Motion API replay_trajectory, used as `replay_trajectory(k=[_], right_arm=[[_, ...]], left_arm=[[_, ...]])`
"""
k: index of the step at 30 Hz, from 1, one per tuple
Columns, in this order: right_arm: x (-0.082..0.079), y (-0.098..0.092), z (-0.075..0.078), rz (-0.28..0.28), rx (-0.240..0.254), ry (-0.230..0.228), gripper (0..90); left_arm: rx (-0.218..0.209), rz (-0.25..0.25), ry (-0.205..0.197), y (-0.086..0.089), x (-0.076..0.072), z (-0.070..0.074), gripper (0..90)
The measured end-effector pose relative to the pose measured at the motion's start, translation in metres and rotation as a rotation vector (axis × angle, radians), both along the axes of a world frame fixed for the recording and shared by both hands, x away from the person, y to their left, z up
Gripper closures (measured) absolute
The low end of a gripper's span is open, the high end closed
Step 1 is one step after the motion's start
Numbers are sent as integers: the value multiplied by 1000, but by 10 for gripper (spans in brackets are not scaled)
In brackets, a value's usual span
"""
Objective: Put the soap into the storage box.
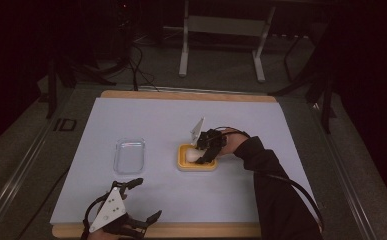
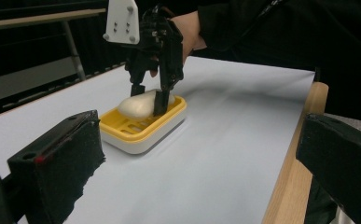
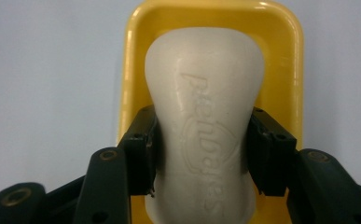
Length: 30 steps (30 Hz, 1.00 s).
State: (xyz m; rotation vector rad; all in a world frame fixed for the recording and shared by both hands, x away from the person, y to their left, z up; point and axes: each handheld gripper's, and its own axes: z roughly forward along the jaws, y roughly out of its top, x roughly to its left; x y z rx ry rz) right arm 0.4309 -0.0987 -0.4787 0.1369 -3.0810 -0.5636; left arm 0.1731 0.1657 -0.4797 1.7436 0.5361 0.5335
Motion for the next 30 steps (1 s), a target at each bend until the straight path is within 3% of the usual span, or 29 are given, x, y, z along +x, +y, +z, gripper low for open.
replay_trajectory(k=[15, 18, 30], right_arm=[[6, 4, -12, -47, -13, 6, 490], [4, 5, -13, -32, -21, 11, 484], [3, 1, 9, -45, 41, 23, 444]], left_arm=[[6, -1, 1, 0, 0, 0, 8], [7, -1, 2, 0, 0, 0, 8], [8, 2, 0, 0, 0, 0, 8]])
